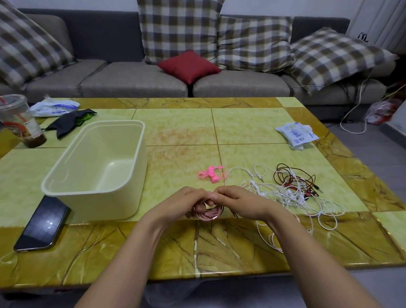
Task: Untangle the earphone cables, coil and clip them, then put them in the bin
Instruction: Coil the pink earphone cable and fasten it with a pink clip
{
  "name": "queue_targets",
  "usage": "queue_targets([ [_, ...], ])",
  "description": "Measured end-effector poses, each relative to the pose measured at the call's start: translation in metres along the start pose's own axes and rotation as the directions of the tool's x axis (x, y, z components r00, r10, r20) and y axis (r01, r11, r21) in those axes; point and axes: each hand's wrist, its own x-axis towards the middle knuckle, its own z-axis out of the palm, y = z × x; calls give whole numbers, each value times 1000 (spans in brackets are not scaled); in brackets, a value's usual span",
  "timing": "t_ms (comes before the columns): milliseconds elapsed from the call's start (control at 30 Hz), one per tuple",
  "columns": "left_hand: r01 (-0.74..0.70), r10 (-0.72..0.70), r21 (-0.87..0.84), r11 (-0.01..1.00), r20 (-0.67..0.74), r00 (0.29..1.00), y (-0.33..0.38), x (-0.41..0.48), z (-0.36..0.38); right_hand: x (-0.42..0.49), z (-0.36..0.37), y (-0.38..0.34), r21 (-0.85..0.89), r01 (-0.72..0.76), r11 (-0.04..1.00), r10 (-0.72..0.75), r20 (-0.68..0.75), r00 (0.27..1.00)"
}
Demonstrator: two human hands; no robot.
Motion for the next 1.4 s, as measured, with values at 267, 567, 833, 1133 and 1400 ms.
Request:
queue_targets([
  [267,-47,46,46,998,15,999,-5,6,5,0,-5,2,43,13,999,-13,-2,1000],
  [567,-27,36,138,990,-60,998,-11,10,10,-1,-1,-4,107,-37,994,38,-3,999],
  [833,-36,83,215,976,-216,973,-11,16,15,1,5,-5,131,-21,991,18,22,1000],
  [1133,-13,74,333,943,-172,982,-10,17,15,-3,5,-6,143,8,990,-3,-35,999],
  [1400,67,-60,37,997,-181,982,-3,12,14,-5,6,-10,202,61,977,-34,-133,991],
])
